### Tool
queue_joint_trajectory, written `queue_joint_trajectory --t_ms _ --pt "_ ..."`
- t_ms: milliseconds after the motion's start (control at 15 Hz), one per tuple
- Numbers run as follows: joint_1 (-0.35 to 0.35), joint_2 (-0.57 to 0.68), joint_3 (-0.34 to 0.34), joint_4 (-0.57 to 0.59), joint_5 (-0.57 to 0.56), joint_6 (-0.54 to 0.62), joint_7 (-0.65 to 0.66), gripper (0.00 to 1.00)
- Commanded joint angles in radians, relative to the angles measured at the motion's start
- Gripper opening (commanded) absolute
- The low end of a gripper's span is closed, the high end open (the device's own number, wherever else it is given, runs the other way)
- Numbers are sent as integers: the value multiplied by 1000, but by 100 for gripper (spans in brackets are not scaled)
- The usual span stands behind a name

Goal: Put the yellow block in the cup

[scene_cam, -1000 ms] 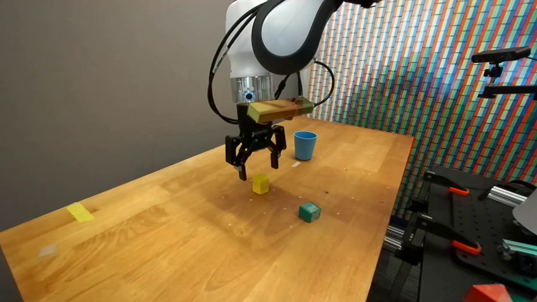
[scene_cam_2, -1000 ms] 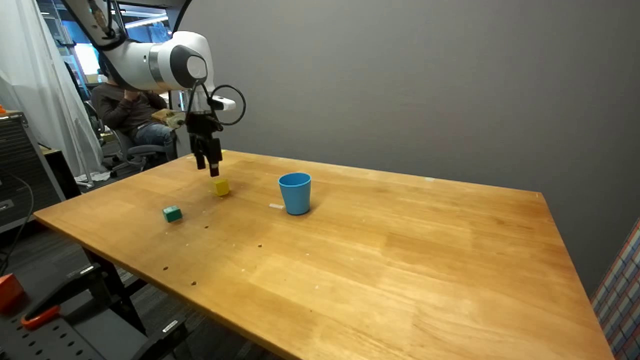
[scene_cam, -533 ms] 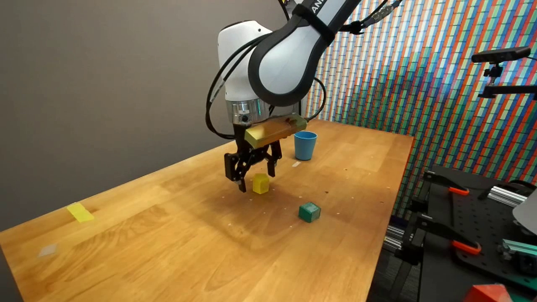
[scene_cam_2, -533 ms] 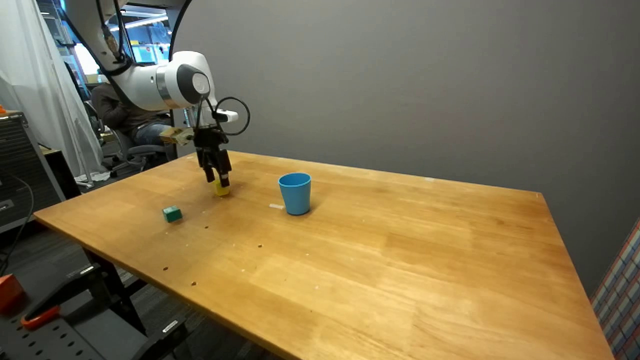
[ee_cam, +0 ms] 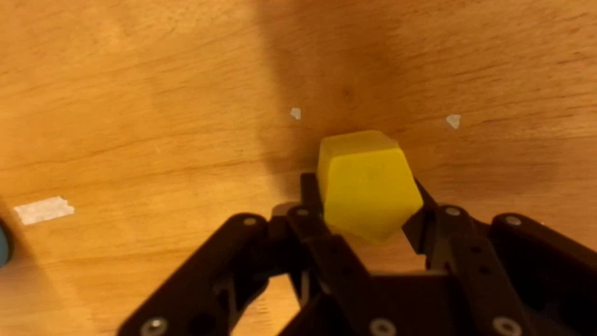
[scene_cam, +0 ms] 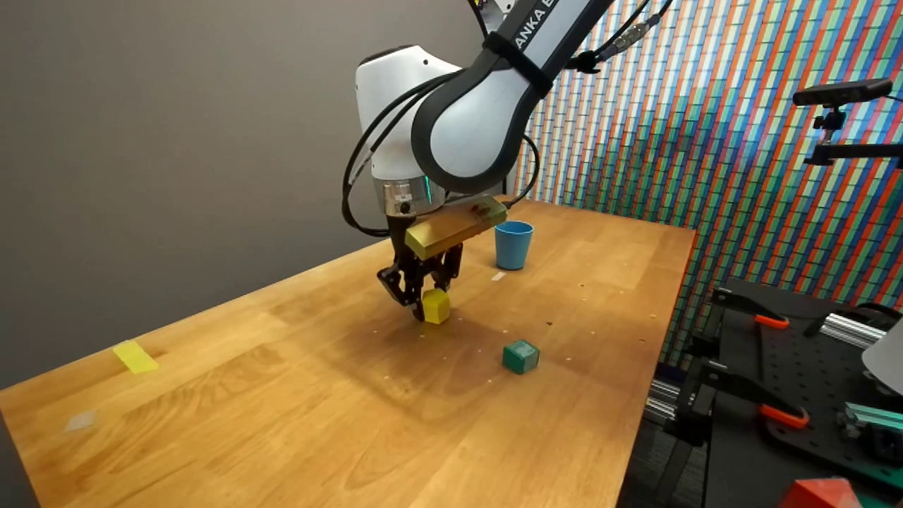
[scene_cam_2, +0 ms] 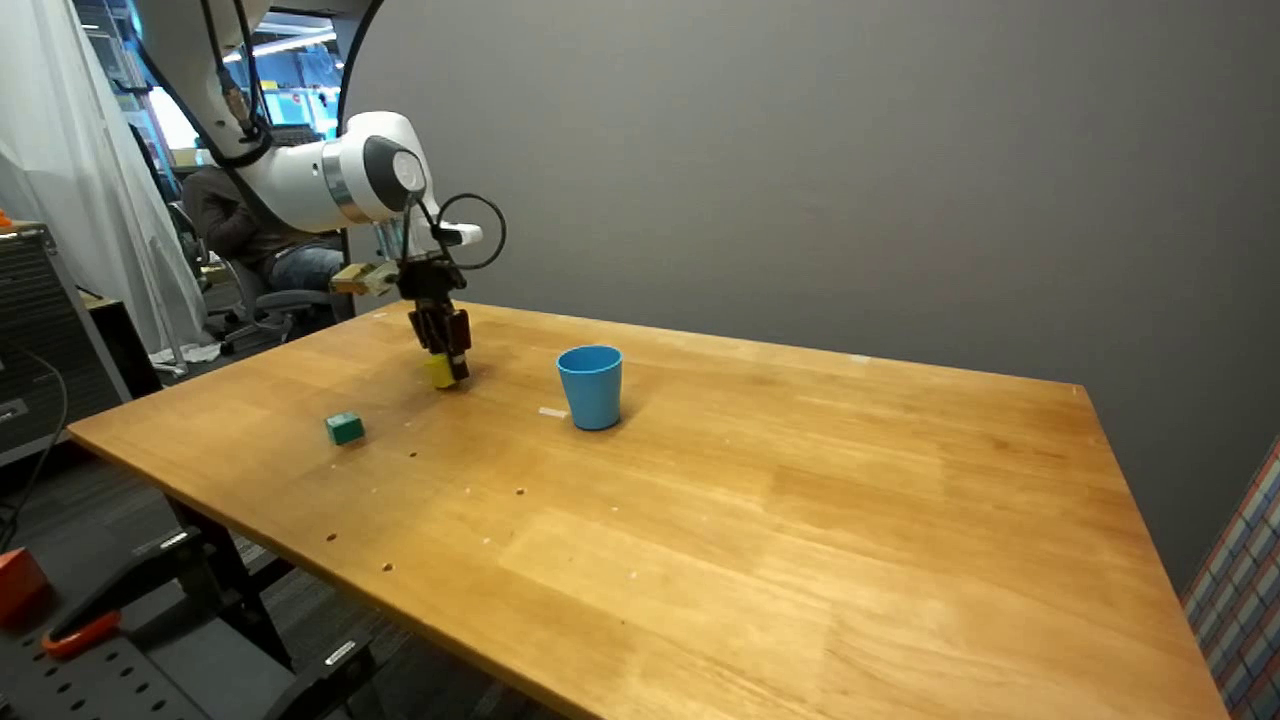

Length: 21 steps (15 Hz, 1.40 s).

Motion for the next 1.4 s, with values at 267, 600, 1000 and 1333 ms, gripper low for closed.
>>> queue_joint_trajectory --t_ms 267,600,1000,1333 --pt "46 -257 -128 -59 -206 -146 200 19" --pt "-21 -383 -129 -54 -398 -295 425 19" --pt "-146 -355 -82 -86 -424 -366 579 19" --pt "-212 -262 -65 -84 -406 -339 600 19"
